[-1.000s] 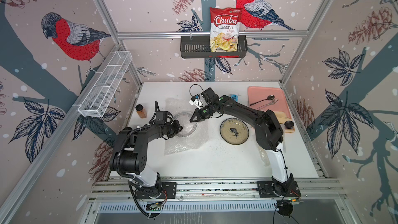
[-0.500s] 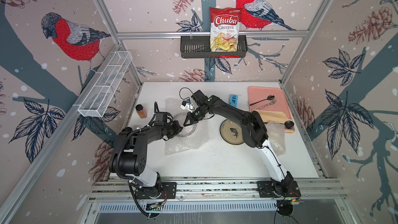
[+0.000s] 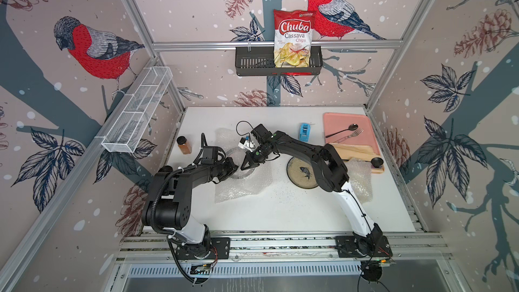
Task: Wrap dinner plates in bubble wrap
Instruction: Stick the tape on the bubble wrap.
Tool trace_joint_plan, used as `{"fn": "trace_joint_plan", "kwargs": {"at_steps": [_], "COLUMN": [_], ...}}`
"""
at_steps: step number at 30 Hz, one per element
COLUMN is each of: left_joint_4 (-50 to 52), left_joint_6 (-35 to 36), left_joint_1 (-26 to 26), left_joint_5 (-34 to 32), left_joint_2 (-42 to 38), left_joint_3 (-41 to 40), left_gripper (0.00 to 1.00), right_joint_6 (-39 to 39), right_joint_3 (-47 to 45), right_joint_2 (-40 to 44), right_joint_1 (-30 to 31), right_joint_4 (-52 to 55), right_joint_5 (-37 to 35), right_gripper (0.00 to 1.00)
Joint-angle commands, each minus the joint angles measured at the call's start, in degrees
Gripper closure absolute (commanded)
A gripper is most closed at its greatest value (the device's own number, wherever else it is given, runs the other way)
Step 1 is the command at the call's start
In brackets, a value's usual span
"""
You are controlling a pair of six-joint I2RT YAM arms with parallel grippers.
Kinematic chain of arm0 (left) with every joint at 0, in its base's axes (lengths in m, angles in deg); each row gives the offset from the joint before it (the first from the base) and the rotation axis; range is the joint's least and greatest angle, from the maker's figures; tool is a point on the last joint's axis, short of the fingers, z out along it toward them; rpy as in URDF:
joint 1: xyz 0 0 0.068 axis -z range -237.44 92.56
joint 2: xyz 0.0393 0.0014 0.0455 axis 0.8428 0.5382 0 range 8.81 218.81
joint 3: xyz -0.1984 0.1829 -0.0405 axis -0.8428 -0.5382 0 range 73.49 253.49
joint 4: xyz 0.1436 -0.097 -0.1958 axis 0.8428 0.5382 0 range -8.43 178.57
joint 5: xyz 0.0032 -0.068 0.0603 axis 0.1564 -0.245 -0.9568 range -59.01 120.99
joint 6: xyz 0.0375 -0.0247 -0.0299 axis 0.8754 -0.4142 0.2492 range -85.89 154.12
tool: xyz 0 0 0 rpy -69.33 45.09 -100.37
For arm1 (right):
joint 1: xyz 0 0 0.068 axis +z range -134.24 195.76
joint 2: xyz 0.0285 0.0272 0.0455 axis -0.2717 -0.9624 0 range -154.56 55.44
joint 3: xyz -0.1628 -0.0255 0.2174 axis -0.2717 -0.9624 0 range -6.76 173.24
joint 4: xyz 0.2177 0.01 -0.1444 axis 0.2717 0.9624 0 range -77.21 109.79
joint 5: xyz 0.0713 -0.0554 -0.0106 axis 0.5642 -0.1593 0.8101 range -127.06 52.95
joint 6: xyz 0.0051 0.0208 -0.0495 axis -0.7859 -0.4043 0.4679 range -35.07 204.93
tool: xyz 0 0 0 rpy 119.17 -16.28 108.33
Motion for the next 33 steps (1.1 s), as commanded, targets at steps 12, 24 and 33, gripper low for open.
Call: {"fn": "trace_joint_plan", "kwargs": {"at_steps": [12, 24, 33], "left_joint_4": [15.4, 15.8, 15.8], "left_joint_6": [0.1, 0.4, 0.5], "left_joint_1": [0.0, 0.1, 0.0], "left_joint_5": [-5.5, -5.8, -5.8], "left_joint_2": [1.2, 1.2, 1.4], "left_joint_3": [-0.9, -1.0, -1.0], "left_gripper": [1.0, 1.0, 1.0], "right_joint_6": [-3.1, -5.7, -7.6], "right_joint_3": [-0.8, -3.3, -3.8], "right_joint_2": [-0.9, 0.9, 1.6], "right_joint_1": [-0.5, -0.9, -0.8], "right_joint_4": [-1.6, -2.7, -4.8], "right_joint_5": [-2.1, -3.2, -1.7], "right_gripper": [0.96, 0.71, 0.64]}}
